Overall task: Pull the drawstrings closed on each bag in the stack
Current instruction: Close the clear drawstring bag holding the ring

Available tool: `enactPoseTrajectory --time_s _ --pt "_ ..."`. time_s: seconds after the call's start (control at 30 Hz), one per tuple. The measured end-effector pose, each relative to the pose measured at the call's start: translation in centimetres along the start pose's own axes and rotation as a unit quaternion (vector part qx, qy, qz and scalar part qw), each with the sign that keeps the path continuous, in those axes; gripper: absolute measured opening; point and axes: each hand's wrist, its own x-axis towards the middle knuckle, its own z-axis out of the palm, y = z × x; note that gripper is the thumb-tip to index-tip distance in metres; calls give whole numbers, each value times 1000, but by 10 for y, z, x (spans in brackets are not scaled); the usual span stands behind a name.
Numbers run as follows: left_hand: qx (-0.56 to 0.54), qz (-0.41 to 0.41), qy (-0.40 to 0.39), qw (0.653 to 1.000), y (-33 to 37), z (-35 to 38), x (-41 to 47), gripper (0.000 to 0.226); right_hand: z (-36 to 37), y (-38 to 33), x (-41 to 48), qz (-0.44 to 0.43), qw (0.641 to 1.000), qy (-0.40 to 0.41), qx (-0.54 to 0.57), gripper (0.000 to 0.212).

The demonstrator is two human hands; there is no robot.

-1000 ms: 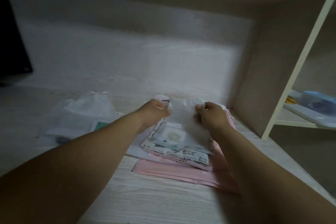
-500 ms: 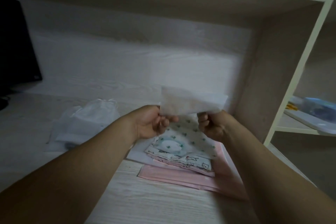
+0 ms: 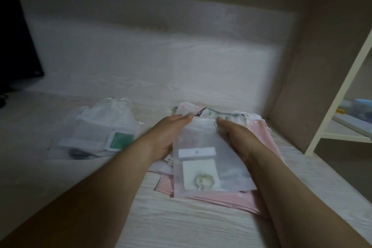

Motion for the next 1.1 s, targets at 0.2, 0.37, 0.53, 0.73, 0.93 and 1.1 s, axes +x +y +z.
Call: enactPoseTrajectory --time_s 0.2,0.37,0.53,0.73,0.93,1.1 --pt "7 10 23 1000 1 9 -2 29 0 21 21 15 999 -23 24 51" --pt "-71 -37 22 997 4 8 3 35 -5 20 24 35 989 -10 142 30" --pt "-104 -26 17 994 6 10 -3 35 -7 19 25 42 979 -11 198 24" --pt "-54 8 28 998 0 8 0 37 -6 20 17 43 985 -71 150 35" --pt "-48 17 14 999 2 9 -6 39 -3 29 23 -19 997 -56 49 49" --pt "-55 -1 24 998 2 11 -4 38 -1 23 16 -18 998 -32 51 35"
